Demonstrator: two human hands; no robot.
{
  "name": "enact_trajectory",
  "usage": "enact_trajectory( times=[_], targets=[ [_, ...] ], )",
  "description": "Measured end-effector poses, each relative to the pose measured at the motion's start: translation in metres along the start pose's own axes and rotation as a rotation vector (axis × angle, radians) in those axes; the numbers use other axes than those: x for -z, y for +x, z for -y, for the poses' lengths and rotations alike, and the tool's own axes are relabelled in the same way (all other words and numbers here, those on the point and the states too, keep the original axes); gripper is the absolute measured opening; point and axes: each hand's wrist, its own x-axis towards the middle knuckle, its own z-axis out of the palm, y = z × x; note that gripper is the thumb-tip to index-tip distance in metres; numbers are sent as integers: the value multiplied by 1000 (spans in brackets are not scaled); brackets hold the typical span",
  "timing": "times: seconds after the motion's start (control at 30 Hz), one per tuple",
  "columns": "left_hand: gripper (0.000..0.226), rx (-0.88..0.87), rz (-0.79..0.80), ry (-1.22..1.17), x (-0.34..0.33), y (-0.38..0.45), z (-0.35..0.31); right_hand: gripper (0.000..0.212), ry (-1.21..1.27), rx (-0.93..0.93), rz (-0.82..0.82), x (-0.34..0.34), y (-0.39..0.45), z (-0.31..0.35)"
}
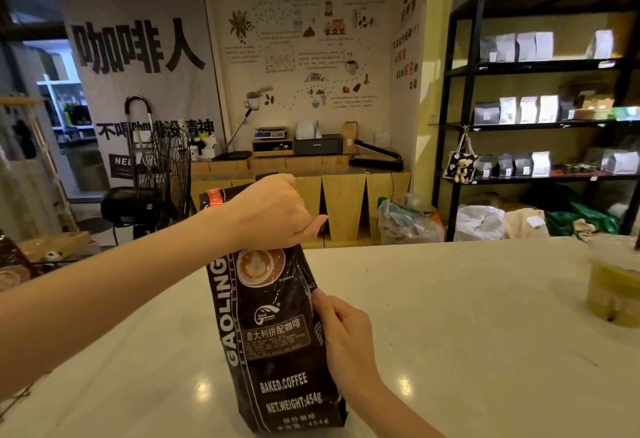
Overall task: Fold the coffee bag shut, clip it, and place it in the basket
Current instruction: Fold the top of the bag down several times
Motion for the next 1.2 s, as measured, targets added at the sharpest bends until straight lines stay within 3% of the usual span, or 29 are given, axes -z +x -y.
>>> enact_trajectory(
  times=[0.23,0.5,0.67,0.87,1.2],
  targets=[
    [60,-46,-52,113,-8,5,0,50,-15,94,-88,4,-2,-8],
    [58,29,-68,91,-1,15,-8,40,118,-216,280,15,13,6],
    [53,46,-107,119,1,25,-17,34,171,-297,223,16,14,5],
    [52,-24,-127,145,0,33,-25,33,309,-402,283,24,18,1],
    [55,69,-70,124,-11,26,-13,29,203,-319,228,21,17,-5]
  ],
)
